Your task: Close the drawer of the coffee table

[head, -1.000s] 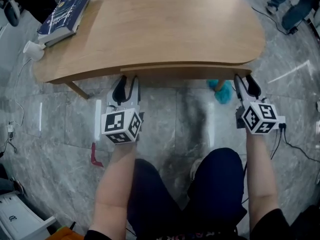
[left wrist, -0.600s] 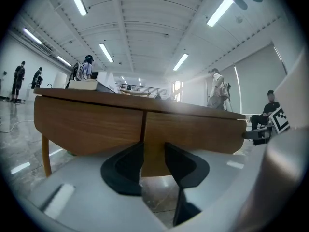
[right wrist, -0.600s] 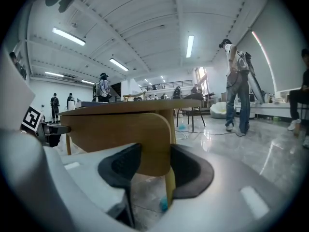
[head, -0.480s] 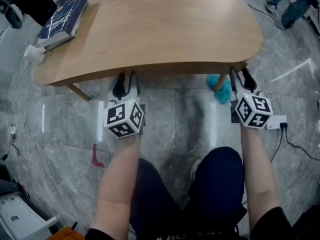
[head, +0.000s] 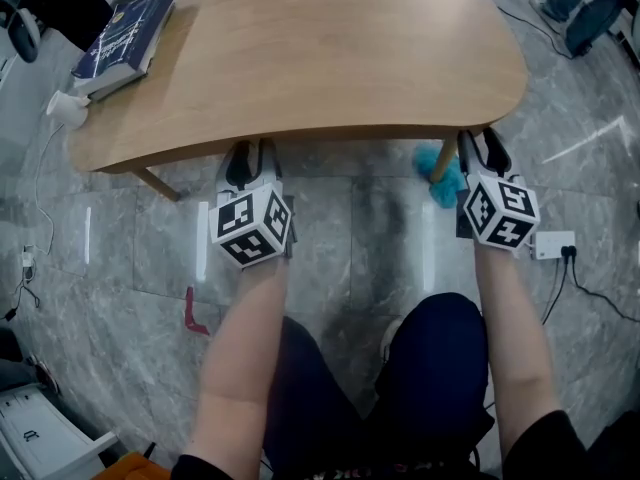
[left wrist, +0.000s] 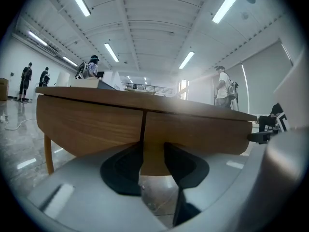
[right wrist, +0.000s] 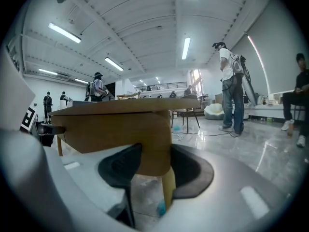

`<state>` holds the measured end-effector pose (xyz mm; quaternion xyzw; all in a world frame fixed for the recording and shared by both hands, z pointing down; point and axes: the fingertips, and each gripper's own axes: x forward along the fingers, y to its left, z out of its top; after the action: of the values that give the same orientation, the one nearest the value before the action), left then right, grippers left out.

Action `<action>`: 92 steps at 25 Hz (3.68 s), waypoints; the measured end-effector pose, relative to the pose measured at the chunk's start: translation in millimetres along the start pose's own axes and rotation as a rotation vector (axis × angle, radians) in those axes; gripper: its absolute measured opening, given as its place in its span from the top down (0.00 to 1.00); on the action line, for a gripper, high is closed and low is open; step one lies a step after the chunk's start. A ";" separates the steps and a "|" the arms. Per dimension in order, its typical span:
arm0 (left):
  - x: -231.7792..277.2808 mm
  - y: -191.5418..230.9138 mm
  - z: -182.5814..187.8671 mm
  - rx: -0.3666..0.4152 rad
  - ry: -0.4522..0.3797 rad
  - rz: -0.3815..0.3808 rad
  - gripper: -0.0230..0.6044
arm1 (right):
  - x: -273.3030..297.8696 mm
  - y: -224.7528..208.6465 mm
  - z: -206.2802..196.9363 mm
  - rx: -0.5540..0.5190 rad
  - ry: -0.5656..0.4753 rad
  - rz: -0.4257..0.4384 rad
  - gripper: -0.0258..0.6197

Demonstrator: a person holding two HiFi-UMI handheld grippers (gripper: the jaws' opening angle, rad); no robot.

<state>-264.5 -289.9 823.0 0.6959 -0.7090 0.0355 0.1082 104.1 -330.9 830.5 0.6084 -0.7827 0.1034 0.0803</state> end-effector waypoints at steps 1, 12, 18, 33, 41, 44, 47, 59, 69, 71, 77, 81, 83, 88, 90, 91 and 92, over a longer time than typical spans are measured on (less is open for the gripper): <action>0.2 -0.3 0.0 -0.003 -0.001 0.004 0.76 | 0.2 -0.2 0.1 0.002 -0.002 -0.005 0.68; -2.3 -1.2 -0.8 0.015 0.002 -0.027 0.77 | -1.4 -0.8 -1.6 0.011 -0.001 0.000 0.68; -31.2 8.5 4.5 0.057 -0.036 -0.053 0.96 | -21.9 2.8 -12.3 0.017 0.017 0.036 0.82; -100.9 -11.0 50.4 0.093 0.086 -0.120 0.96 | -83.0 61.8 37.7 -0.058 0.145 0.209 0.96; -182.3 -34.5 179.3 0.078 0.232 -0.129 0.96 | -150.5 93.8 168.8 -0.063 0.297 0.307 0.96; -210.3 -44.7 246.5 0.080 0.256 -0.136 0.96 | -169.2 103.5 229.9 -0.067 0.328 0.344 0.96; -240.6 -56.6 305.9 0.091 0.277 -0.151 0.96 | -191.7 117.7 288.9 -0.062 0.336 0.388 0.96; -359.7 -112.7 476.2 0.014 0.201 -0.356 0.96 | -300.2 191.5 489.4 -0.101 0.151 0.503 0.96; -486.9 -123.8 495.8 -0.012 0.209 -0.484 0.96 | -445.5 242.4 524.2 -0.072 0.116 0.545 0.96; -511.0 -123.7 493.3 -0.033 0.218 -0.513 0.96 | -471.4 252.1 518.0 -0.070 0.124 0.550 0.96; -562.1 -125.6 479.4 -0.065 0.251 -0.608 0.96 | -523.5 270.5 495.9 -0.049 0.168 0.560 0.96; -591.6 -131.3 478.7 -0.133 0.264 -0.688 0.96 | -553.9 291.1 490.9 -0.030 0.184 0.595 0.96; -602.8 -137.2 481.1 -0.164 0.267 -0.716 0.96 | -568.6 302.9 489.3 -0.022 0.194 0.624 0.96; -620.4 -159.0 489.9 -0.163 0.263 -0.800 0.96 | -600.4 328.2 484.8 0.012 0.215 0.683 0.96; -623.9 -164.7 492.8 -0.148 0.257 -0.824 0.96 | -610.8 338.8 479.2 0.025 0.231 0.714 0.96; -625.3 -166.8 493.6 -0.140 0.256 -0.832 0.96 | -615.0 343.5 476.3 0.020 0.236 0.730 0.96; -626.8 -168.5 493.9 -0.134 0.257 -0.840 0.96 | -618.0 346.8 474.2 0.013 0.238 0.741 0.96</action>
<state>-143.3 219.7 197.9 0.9050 -0.3464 0.0288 0.2452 -79.4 207.0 194.9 0.2688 -0.9340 0.2001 0.1241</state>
